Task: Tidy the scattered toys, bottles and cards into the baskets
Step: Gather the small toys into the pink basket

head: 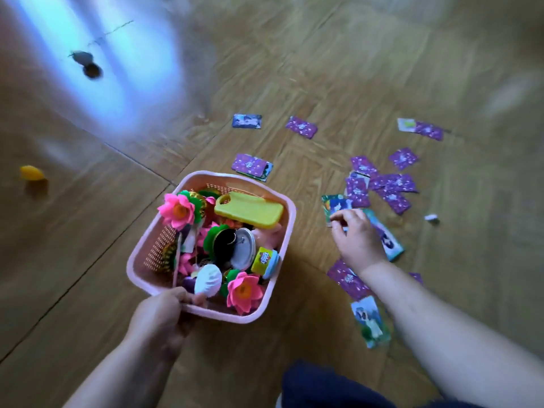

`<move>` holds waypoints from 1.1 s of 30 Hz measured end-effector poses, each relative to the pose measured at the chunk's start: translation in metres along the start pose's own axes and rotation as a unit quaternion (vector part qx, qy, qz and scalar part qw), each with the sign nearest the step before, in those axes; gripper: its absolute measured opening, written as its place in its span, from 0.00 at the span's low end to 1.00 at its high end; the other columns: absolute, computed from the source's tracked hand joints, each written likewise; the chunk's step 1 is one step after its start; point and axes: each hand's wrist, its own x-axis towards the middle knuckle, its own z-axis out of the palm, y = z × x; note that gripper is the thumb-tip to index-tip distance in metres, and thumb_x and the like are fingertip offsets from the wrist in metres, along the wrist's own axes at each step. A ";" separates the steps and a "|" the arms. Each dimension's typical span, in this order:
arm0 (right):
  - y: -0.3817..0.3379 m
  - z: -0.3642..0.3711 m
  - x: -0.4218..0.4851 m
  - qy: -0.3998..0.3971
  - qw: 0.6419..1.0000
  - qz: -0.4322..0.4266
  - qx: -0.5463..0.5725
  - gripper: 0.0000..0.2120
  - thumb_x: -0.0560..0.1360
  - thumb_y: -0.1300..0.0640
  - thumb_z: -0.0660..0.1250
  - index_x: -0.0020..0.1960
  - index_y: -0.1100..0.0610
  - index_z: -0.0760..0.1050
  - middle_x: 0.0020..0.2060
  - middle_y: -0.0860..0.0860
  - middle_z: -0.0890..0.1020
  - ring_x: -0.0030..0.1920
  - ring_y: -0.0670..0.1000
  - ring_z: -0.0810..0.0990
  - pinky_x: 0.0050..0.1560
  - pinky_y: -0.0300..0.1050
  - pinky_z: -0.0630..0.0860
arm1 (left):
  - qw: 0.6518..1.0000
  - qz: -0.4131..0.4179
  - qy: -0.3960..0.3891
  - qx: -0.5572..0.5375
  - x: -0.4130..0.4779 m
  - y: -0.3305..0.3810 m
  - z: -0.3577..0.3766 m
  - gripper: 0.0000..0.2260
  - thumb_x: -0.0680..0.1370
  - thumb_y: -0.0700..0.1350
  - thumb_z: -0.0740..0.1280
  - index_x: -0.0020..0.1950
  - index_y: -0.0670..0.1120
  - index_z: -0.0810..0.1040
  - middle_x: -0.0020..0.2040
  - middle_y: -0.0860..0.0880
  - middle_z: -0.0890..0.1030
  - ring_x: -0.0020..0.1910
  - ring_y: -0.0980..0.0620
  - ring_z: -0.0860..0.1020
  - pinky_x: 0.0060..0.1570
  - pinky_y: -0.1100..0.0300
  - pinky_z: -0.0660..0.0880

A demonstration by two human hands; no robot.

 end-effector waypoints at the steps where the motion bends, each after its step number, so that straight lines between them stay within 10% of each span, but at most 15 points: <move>1: 0.018 -0.010 0.002 0.018 0.999 0.045 -0.015 0.06 0.75 0.63 0.66 0.50 0.60 0.80 0.51 0.59 0.78 0.51 0.61 0.78 0.53 0.50 0.72 | 1.000 -0.001 -0.022 0.014 -0.002 -0.002 0.016 0.07 0.76 0.29 0.55 0.42 0.35 0.70 0.20 0.45 0.74 0.20 0.52 0.76 0.19 0.64 0.74; 9: 0.142 -0.052 0.029 -0.023 0.946 0.303 -0.116 0.21 0.75 0.59 0.64 0.68 0.59 0.70 0.70 0.62 0.65 0.67 0.62 0.69 0.69 0.47 0.63 | 0.992 -0.002 -0.099 0.076 -0.005 -0.010 0.115 0.07 0.76 0.27 0.56 0.48 0.35 0.71 0.21 0.44 0.76 0.19 0.52 0.77 0.20 0.61 0.76; 19: 0.193 -0.053 0.092 -0.054 0.912 0.378 -0.152 0.29 0.78 0.58 0.61 0.76 0.51 0.57 0.77 0.58 0.52 0.74 0.62 0.58 0.71 0.51 0.59 | 0.990 0.010 -0.084 0.108 -0.007 0.007 0.153 0.09 0.76 0.28 0.58 0.37 0.35 0.72 0.21 0.45 0.75 0.18 0.53 0.76 0.19 0.63 0.75; 26: 0.170 -0.050 0.102 0.096 0.942 0.318 -0.055 0.10 0.77 0.63 0.62 0.57 0.61 0.78 0.57 0.62 0.78 0.58 0.61 0.76 0.58 0.47 0.70 | 0.996 0.018 -0.050 0.071 -0.001 0.015 0.146 0.09 0.78 0.29 0.56 0.39 0.35 0.71 0.20 0.46 0.75 0.19 0.53 0.76 0.19 0.62 0.75; 30: 0.062 -0.054 0.091 0.248 0.955 0.057 0.153 0.07 0.76 0.57 0.67 0.53 0.58 0.76 0.43 0.52 0.82 0.41 0.52 0.81 0.44 0.43 0.76 | 0.997 0.033 -0.039 0.057 0.006 0.019 0.135 0.07 0.77 0.30 0.56 0.42 0.36 0.70 0.21 0.46 0.76 0.19 0.53 0.77 0.21 0.61 0.77; 33: -0.023 -0.058 0.073 0.141 0.948 -0.062 0.280 0.09 0.75 0.56 0.69 0.55 0.53 0.75 0.43 0.47 0.80 0.39 0.46 0.78 0.41 0.37 0.75 | 0.998 0.041 -0.031 0.047 0.012 0.023 0.127 0.07 0.77 0.30 0.56 0.53 0.34 0.70 0.22 0.45 0.77 0.21 0.52 0.78 0.22 0.60 0.77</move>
